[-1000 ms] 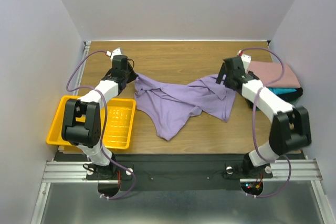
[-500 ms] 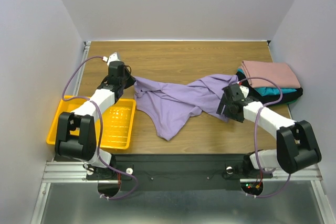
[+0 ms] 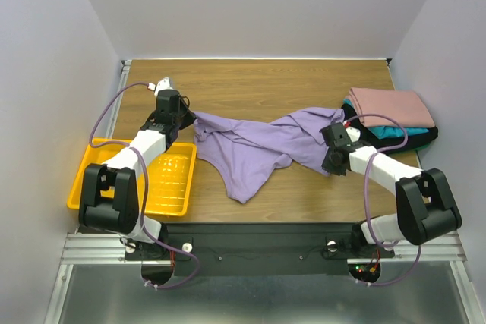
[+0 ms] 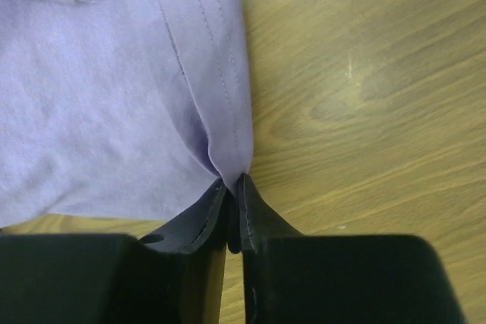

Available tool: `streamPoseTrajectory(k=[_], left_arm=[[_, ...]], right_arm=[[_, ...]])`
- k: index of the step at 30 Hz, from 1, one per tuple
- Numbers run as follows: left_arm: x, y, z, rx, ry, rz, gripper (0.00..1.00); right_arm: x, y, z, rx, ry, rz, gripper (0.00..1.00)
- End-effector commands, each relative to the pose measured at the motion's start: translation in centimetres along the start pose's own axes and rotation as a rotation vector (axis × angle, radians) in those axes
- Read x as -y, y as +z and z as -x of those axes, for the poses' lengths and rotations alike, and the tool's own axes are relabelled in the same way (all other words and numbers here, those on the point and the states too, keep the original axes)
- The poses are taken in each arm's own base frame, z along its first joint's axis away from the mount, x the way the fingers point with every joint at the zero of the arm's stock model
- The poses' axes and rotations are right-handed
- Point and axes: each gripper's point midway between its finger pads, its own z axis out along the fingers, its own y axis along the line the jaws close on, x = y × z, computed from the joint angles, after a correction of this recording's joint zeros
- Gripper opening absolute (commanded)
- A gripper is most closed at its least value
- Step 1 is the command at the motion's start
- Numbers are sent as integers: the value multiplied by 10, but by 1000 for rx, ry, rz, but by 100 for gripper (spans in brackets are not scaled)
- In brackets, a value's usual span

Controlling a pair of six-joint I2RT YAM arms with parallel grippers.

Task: Fold and stack the t-shirts
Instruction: Flatten the tshirt out

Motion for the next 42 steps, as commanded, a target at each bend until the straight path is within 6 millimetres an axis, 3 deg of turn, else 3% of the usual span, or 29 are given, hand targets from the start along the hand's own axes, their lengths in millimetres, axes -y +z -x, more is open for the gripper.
streamPoseTrajectory(k=[1, 3, 6, 9, 10, 13, 14, 20, 24, 25, 26, 27, 28, 32, 35, 38, 42], left_arm=[[7, -16, 17, 62, -10, -30, 0], [10, -21, 21, 65, -9, -38, 0], [22, -38, 41, 104, -13, -64, 0], [42, -70, 72, 183, -19, -124, 0], [54, -92, 90, 239, -19, -165, 0], [71, -141, 124, 359, -17, -242, 0], [79, -158, 136, 401, -16, -273, 0], [118, -280, 203, 653, 4, -455, 0], [131, -334, 229, 741, -1, -507, 0], [135, -342, 234, 749, 8, -517, 0], [142, -369, 247, 797, 15, -547, 0], [149, -374, 246, 782, 37, -573, 0], [155, -400, 256, 828, 47, -604, 0], [164, -434, 267, 876, 71, -651, 0], [167, -475, 280, 954, 80, -676, 0], [167, -494, 286, 993, 83, -685, 0], [172, -499, 290, 1007, 93, -705, 0]], right_arm=[[-2, -4, 11, 61, 27, 17, 4], [-8, -14, 22, 94, 36, 52, 1], [-26, -55, 66, 232, 83, 167, 0], [-31, -123, 124, 443, 148, 273, 1], [-33, -154, 147, 518, 166, 317, 0], [-24, -214, 181, 666, 213, 379, 0], [-20, -243, 197, 730, 231, 403, 0], [11, -350, 242, 953, 331, 467, 0], [29, -396, 254, 1045, 379, 495, 0], [36, -421, 259, 1087, 398, 526, 1], [37, -427, 263, 1101, 386, 521, 0], [44, -448, 267, 1136, 399, 542, 0], [44, -452, 270, 1147, 385, 533, 0], [55, -483, 275, 1206, 386, 555, 0], [63, -501, 275, 1238, 397, 572, 0], [72, -515, 274, 1269, 409, 578, 0], [77, -522, 275, 1289, 408, 568, 0]])
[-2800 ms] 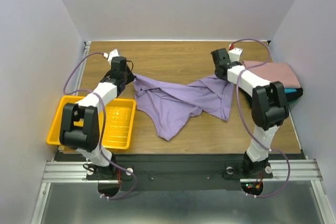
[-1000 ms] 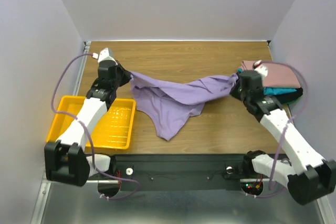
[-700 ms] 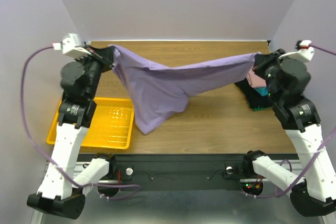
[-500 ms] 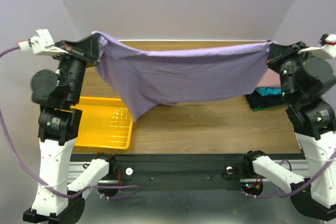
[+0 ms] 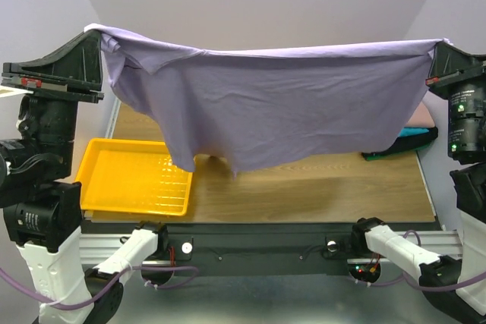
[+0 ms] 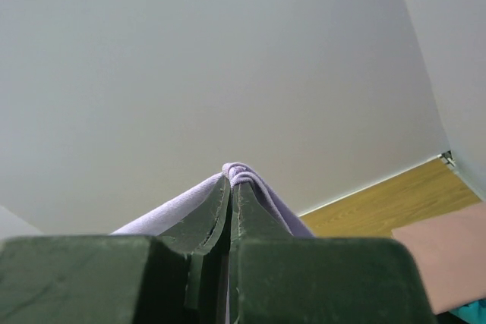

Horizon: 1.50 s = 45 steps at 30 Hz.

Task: Fold and stack the t-shirts
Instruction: Flatten the tshirt out

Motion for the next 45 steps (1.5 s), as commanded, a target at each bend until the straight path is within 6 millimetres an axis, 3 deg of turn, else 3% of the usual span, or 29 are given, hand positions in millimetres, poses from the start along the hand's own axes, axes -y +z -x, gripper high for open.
streamPoseTrajectory(k=[1, 4, 9, 12, 13, 17, 18, 19, 20, 21, 22, 23, 24, 25, 26, 27, 28, 30, 32, 33, 37, 38, 39, 40, 41, 42, 43, 44, 45], left_arm=[[8, 10, 15, 52, 35, -37, 0], [4, 24, 2, 35, 30, -42, 0], [-21, 61, -41, -45, 49, -3, 0], [-54, 97, -75, -88, 76, 85, 0], [-75, 117, -103, -132, 85, 136, 0], [-123, 170, -151, -178, 132, 216, 0], [-114, 184, -132, -132, 136, 189, 0], [-125, 206, -137, -126, 147, 185, 0], [-144, 215, -170, -181, 148, 210, 0], [-136, 227, -134, -92, 160, 183, 0], [-154, 244, -160, -120, 162, 176, 0], [-143, 249, -123, -30, 170, 145, 0], [-144, 252, -120, -18, 173, 127, 0], [-138, 254, -113, 5, 176, 86, 0], [-133, 249, -105, 17, 176, 82, 0], [-126, 245, -95, 46, 186, 66, 0], [-102, 234, -57, 159, 200, 16, 0], [-86, 224, -35, 193, 241, -8, 0], [-83, 215, -25, 191, 271, 15, 0], [-84, 213, -24, 191, 281, 23, 0], [-111, 202, -72, 57, 323, 60, 0], [-144, 198, -123, -55, 325, 111, 0], [-155, 193, -138, -81, 341, 124, 0], [-170, 184, -159, -123, 337, 155, 0], [-176, 172, -167, -137, 338, 173, 0], [-211, 148, -224, -251, 324, 231, 0], [-214, 137, -227, -230, 299, 244, 0], [-242, 106, -277, -334, 274, 300, 0], [-251, 91, -293, -362, 240, 330, 0]], right_arm=[[2, -1, 22, 61, -19, -22, 0], [3, 9, 13, 48, -47, -48, 0], [6, 55, -41, -45, -141, -131, 0], [10, 82, -71, -83, -200, -192, 0], [12, 101, -96, -117, -237, -217, 0], [8, 155, -157, -168, -316, -225, 0], [3, 166, -158, -155, -315, -212, 0], [6, 189, -184, -173, -338, -212, 1], [2, 200, -184, -156, -327, -206, 0], [5, 214, -190, -151, -329, -210, 0], [-11, 225, -162, -80, -287, -184, 0], [-9, 243, -183, -90, -301, -191, 0], [-12, 252, -179, -68, -292, -186, 0], [-28, 256, -144, 11, -247, -151, 0], [-29, 266, -153, 17, -249, -144, 0], [-35, 268, -142, 43, -231, -127, 0], [-48, 267, -128, 76, -206, -73, 1], [-54, 262, -115, 98, -182, -49, 0], [-60, 255, -121, 62, -179, 7, 0], [-53, 258, -140, 27, -188, -5, 0], [-40, 247, -182, -77, -219, 29, 0], [-37, 246, -193, -102, -230, 35, 0], [-22, 244, -229, -178, -259, 32, 0], [-18, 242, -243, -201, -264, 40, 0], [-11, 238, -260, -240, -275, 40, 0], [-4, 234, -276, -273, -272, 39, 0], [13, 224, -315, -359, -289, 38, 1], [20, 217, -327, -389, -271, 26, 1], [30, 210, -341, -418, -262, 6, 0]])
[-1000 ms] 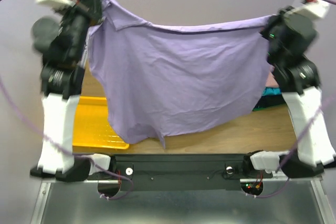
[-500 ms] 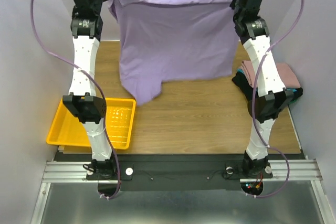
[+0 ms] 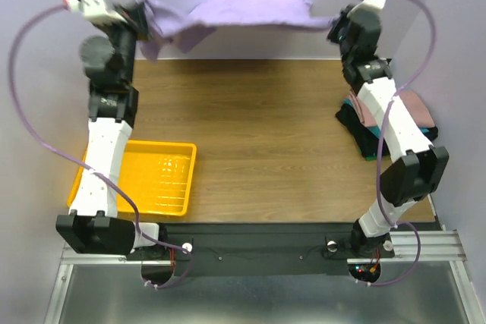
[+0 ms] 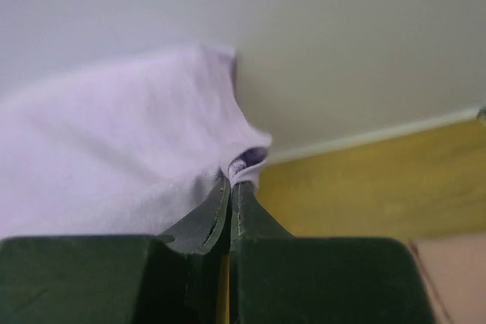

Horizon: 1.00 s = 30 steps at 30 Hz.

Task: Fold and stack the t-shirts
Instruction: Flatten the tshirt out

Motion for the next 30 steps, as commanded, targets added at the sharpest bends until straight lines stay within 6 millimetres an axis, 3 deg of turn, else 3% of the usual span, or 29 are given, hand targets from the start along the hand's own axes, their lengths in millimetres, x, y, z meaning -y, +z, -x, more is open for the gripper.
streamPoseTrajectory(k=[1, 2, 4, 5, 7, 8, 9, 12, 15, 20, 23, 25, 28, 30], left_arm=[[-55, -36, -168, -285, -60, 148, 0], [-65, -61, -210, -363, -102, 181, 0], [-74, -84, -229, -389, -129, 231, 0], [-80, -107, -248, -427, -170, 275, 0], [-88, -129, -265, -458, -203, 325, 0], [-87, -139, -270, -474, -215, 330, 0], [-91, -157, -290, -537, -242, 362, 0], [-92, -185, -319, -647, -269, 386, 0], [-86, -208, -342, -757, -301, 382, 0], [-102, -226, -354, -827, -290, 503, 0], [-94, -230, -352, -846, -306, 475, 0], [-83, -235, -350, -858, -333, 441, 0], [-73, -231, -326, -798, -361, 420, 0], [-67, -222, -299, -727, -366, 401, 0]], right_arm=[[25, -2, -125, -238, -1, -19, 0], [30, -9, -134, -253, 28, -33, 0], [42, -23, -167, -321, 27, -53, 0], [56, -37, -199, -377, 31, -86, 1], [71, -49, -226, -426, 31, -134, 0], [84, -64, -254, -484, 29, -167, 0], [88, -70, -265, -508, 31, -178, 0], [108, -97, -310, -611, 21, -221, 0], [127, -117, -333, -656, 8, -286, 0], [135, -135, -341, -681, 15, -304, 0], [135, -140, -338, -685, 15, -301, 0], [138, -144, -326, -665, 6, -314, 0], [137, -146, -304, -628, 3, -322, 0], [134, -144, -290, -609, 6, -313, 1]])
